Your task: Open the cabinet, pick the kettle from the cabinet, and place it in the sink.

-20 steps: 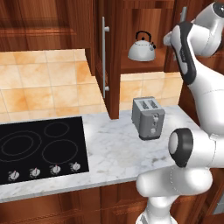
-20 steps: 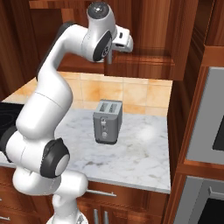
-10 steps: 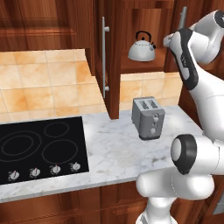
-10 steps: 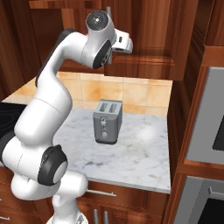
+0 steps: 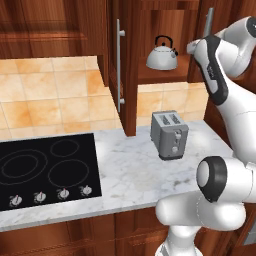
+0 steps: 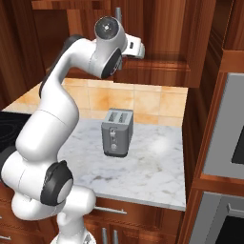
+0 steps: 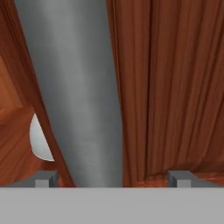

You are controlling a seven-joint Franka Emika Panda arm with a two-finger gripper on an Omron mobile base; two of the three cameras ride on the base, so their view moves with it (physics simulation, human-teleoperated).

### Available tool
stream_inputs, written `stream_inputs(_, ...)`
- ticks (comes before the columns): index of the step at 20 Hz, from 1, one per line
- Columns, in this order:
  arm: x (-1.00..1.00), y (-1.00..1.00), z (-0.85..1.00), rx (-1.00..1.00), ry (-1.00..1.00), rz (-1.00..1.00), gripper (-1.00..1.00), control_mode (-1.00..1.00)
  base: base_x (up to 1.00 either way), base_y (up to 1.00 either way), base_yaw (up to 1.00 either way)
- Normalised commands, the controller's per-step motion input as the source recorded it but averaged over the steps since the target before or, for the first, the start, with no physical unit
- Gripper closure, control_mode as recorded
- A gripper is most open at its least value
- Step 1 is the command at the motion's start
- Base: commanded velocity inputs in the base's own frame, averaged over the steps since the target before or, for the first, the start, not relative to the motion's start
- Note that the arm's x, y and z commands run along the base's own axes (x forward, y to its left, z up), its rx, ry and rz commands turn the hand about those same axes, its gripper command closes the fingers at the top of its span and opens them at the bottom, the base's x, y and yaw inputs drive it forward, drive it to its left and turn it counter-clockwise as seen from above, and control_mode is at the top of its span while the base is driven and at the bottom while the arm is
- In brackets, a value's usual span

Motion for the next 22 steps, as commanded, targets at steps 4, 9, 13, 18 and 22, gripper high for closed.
stream_inputs(4,0.33,0.16,0.03,0.05,0.0,0.04,1.0,-1.0,0.0,0.0,0.0)
stream_inputs(9,0.35,0.16,0.0,0.08,0.0,0.04,1.0,-1.0,0.0,0.0,0.0)
stream_inputs(13,0.27,0.27,0.0,0.06,0.0,0.05,1.0,-1.0,0.0,0.0,0.0)
stream_inputs(18,0.25,0.37,0.0,0.01,0.0,0.02,1.0,-1.0,0.0,0.0,0.0)
stream_inputs(22,0.24,0.44,0.0,0.0,-0.01,0.0,1.0,-1.0,0.0,0.0,0.0)
